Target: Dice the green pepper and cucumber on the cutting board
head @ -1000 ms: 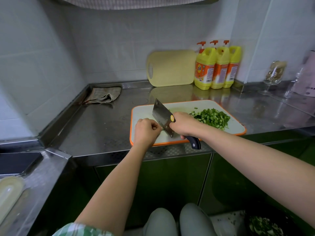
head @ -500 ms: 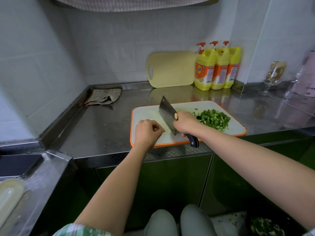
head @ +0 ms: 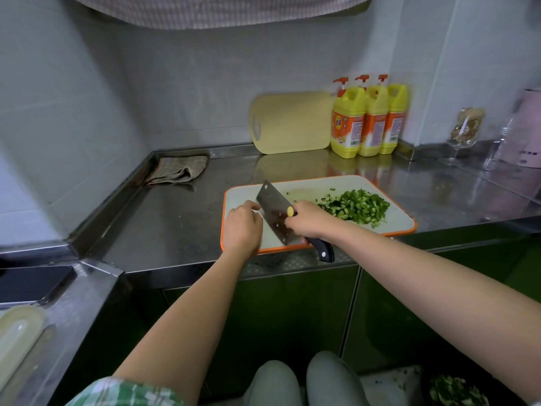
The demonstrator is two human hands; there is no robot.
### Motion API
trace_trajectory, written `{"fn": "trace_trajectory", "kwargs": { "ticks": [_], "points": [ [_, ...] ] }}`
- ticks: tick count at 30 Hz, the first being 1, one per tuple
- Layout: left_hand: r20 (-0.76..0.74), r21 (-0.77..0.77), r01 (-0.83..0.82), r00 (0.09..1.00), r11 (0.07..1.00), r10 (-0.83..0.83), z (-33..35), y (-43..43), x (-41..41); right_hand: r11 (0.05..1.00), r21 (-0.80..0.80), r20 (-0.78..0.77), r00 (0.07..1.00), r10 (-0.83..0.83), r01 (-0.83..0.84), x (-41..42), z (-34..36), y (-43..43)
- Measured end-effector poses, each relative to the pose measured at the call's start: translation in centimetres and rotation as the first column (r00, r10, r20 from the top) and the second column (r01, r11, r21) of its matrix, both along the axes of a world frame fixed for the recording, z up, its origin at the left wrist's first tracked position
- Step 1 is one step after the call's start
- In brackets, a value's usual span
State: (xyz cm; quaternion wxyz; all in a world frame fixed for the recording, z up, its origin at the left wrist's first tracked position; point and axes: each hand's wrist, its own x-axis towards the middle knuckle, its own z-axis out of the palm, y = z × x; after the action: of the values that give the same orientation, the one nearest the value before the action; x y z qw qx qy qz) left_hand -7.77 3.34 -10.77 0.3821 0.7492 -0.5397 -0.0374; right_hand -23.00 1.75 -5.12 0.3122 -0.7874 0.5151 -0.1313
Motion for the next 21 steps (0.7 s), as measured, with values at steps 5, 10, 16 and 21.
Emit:
{"fn": "trace_trajectory", "kwargs": {
  "ticks": [5, 10, 16, 21],
  "points": [
    [0.175, 0.112, 0.059, 0.981, 0.992, -0.079, -0.2, -0.1, -1.0, 0.981, 0.064, -0.016, 0.983, -0.185, 0.185, -4.0, 0.2, -2.4],
    [0.241, 0.187, 0.038, 0.967, 0.982, -0.083, 0.2, 0.1, -1.6, 0.971, 0.077, 0.019, 0.973, -0.229, 0.227, -5.4, 0.3, -3.1],
    [0.127, 0.151, 0.072, 0.988, 0.986, -0.091, 0.6, 0.3, -1.1, 0.995, 0.041, 0.141, 0.985, -0.099, 0.095, -2.8, 0.8, -1.6],
    [-0.013, 0.095, 0.054, 0.998, 0.994, -0.053, 0.6, 0.3, -0.8, 0.985, 0.117, 0.071, 0.989, -0.133, 0.124, -2.5, 0.2, -1.9]
  ]
}}
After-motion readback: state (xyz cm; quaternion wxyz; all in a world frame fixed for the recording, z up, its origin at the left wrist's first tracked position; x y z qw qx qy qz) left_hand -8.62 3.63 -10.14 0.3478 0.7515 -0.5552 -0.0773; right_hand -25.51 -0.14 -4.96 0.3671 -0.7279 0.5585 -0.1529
